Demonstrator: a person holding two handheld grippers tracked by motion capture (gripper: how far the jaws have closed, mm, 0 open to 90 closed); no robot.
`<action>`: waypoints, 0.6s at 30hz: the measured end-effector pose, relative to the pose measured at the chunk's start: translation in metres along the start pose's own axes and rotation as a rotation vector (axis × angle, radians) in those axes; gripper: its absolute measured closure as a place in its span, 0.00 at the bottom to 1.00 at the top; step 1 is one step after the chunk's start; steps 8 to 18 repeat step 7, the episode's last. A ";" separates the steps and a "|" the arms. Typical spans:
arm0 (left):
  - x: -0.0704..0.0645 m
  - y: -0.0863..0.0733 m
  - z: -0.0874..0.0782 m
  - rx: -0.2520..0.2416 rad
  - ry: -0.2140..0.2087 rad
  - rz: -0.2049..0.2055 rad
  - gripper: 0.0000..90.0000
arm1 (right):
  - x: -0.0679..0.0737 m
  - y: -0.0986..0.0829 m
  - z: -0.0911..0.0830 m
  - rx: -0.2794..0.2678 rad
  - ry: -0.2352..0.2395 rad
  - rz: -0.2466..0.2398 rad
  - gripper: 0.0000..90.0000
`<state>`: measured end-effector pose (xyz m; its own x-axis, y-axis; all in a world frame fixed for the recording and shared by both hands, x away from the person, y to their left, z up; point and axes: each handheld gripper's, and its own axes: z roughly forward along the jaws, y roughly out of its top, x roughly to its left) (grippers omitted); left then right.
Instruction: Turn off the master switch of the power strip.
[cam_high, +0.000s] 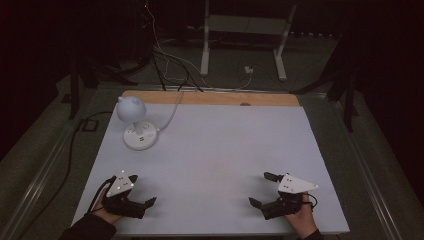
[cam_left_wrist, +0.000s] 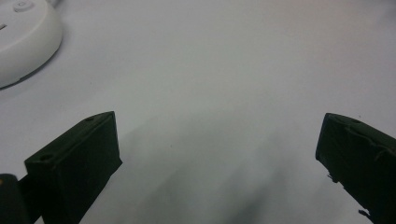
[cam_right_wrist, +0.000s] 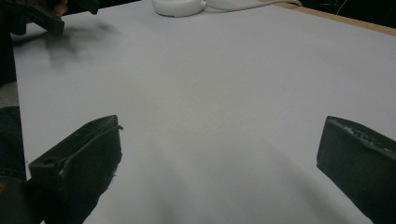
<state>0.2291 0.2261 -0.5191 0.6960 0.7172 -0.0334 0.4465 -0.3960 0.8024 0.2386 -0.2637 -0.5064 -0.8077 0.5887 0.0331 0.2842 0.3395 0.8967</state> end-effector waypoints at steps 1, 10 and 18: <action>0.000 0.000 0.000 -0.004 -0.003 -0.002 0.00 | 0.000 0.000 0.000 0.000 0.000 0.000 0.00; 0.000 0.000 -0.001 -0.007 -0.006 -0.004 0.00 | 0.000 0.000 0.000 0.002 -0.002 0.000 0.00; 0.000 0.000 -0.001 -0.007 -0.006 -0.004 0.00 | 0.000 0.000 0.000 0.002 -0.002 0.000 0.00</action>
